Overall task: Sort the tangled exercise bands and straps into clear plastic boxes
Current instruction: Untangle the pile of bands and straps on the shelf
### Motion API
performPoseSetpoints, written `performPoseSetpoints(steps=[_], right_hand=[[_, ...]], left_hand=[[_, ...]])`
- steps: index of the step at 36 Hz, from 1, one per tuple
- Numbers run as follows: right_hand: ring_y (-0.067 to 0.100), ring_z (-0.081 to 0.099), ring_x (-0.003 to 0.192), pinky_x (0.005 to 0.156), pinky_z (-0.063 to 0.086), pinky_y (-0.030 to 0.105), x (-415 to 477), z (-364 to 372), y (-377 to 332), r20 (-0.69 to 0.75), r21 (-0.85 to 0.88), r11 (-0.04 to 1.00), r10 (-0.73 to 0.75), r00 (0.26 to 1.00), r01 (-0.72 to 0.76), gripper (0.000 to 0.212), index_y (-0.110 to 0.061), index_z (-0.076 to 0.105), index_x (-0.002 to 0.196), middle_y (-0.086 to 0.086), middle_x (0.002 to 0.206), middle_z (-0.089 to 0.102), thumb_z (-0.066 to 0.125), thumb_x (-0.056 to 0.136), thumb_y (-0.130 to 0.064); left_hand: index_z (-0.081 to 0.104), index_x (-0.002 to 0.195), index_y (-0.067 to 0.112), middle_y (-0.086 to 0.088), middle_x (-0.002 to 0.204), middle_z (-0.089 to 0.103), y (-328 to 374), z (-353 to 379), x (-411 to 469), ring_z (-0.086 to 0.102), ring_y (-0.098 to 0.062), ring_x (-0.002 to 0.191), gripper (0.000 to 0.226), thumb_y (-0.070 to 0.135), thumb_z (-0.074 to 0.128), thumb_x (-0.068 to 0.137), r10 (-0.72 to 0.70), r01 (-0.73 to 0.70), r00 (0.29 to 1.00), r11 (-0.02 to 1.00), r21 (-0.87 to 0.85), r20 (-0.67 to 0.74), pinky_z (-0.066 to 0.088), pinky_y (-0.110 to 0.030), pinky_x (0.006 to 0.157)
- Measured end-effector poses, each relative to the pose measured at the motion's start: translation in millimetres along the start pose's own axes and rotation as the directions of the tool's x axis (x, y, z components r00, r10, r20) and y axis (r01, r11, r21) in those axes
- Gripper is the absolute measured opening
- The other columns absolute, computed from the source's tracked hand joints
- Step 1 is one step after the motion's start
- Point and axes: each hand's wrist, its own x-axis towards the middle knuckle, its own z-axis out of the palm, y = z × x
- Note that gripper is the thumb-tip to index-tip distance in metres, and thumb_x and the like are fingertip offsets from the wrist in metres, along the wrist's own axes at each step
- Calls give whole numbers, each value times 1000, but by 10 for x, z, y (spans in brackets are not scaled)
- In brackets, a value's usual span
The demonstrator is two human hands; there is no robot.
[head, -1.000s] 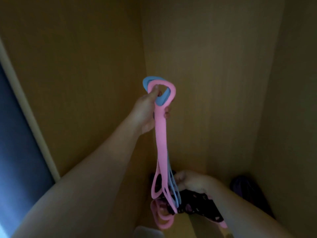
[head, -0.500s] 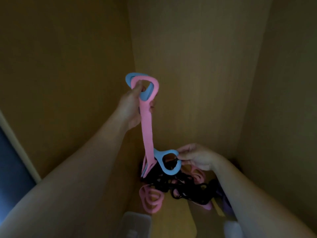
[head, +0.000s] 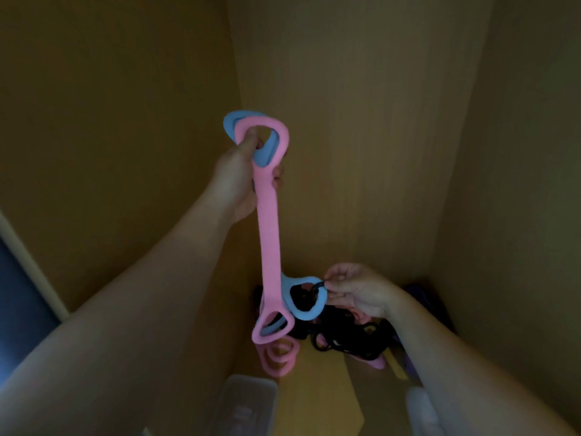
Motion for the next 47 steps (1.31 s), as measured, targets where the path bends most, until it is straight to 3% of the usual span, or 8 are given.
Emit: performPoseSetpoints(steps=[4, 9, 11, 15, 22, 29, 34, 47], right_hand=[[24, 65, 86, 88, 56, 40, 0, 87, 43, -2, 3, 1000, -17, 1000, 17, 20, -6, 58, 88, 11, 85, 64, 65, 80, 11], [12, 66, 73, 64, 53, 19, -39, 160, 26, -82, -165, 985, -61, 995, 47, 32, -6, 61, 96, 8, 88, 63, 62, 78, 21], [7, 66, 72, 70, 54, 16, -42, 145, -2, -105, -205, 974, -122, 987, 99, 35, -4, 62, 99, 7, 87, 65, 60, 77, 23], [18, 64, 87, 89, 52, 32, -55, 98, -104, -187, -255, 946, -250, 950, 199, 33, -8, 60, 97, 11, 96, 64, 66, 77, 18], [16, 59, 67, 61, 52, 19, -114, 34, -145, -402, -246, 950, -279, 872, 191, 30, -7, 54, 83, 6, 76, 58, 69, 75, 17], [20, 59, 69, 68, 49, 27, -131, 19, -88, -470, -264, 946, -297, 831, 189, 26, 4, 62, 95, 9, 74, 61, 60, 77, 23], [12, 64, 70, 69, 53, 27, -146, 0, -82, -445, -212, 959, -266, 855, 188, 33, -11, 58, 93, 2, 77, 69, 69, 76, 15], [11, 62, 59, 57, 51, 21, -380, -90, -277, -246, -220, 957, -240, 939, 187, 28, -4, 63, 79, 2, 63, 66, 66, 71, 22]], left_hand=[[49, 88, 15, -10, 76, 63, -20, 4, -11, 51, -17, 51, 23, 34, 46, 101, 1, -1, 1000, 1000, 12, -20, 43, -27, 50], [49, 88, 16, -8, 76, 63, -22, -16, -23, 51, -16, 52, 24, 36, 45, 101, -6, 7, 1000, 999, 35, -27, 44, -27, 51], [49, 88, 16, -8, 75, 63, -25, -29, -33, 51, -16, 51, 24, 36, 45, 101, 0, 1, 1000, 999, 41, -31, 43, -27, 51], [51, 91, 16, -6, 71, 62, -31, -21, -74, 51, -15, 51, 23, 36, 45, 101, 16, -13, 999, 998, 69, -46, 43, -27, 52], [51, 90, 16, -6, 71, 60, -49, -2, -78, 51, -17, 52, 24, 37, 47, 100, 17, -11, 998, 996, 91, -62, 42, -29, 54], [53, 89, 17, -5, 70, 61, -100, -4, -78, 52, -18, 56, 24, 37, 46, 100, 7, 0, 998, 995, 104, -64, 43, -30, 54], [54, 89, 17, -6, 73, 59, -125, -13, -80, 51, -18, 56, 23, 36, 47, 100, 4, 2, 998, 996, 93, -63, 43, -30, 56], [58, 88, 17, -6, 75, 59, -130, -11, -88, 51, -16, 57, 23, 35, 48, 99, 8, -2, 999, 993, 120, -48, 43, -31, 57]])
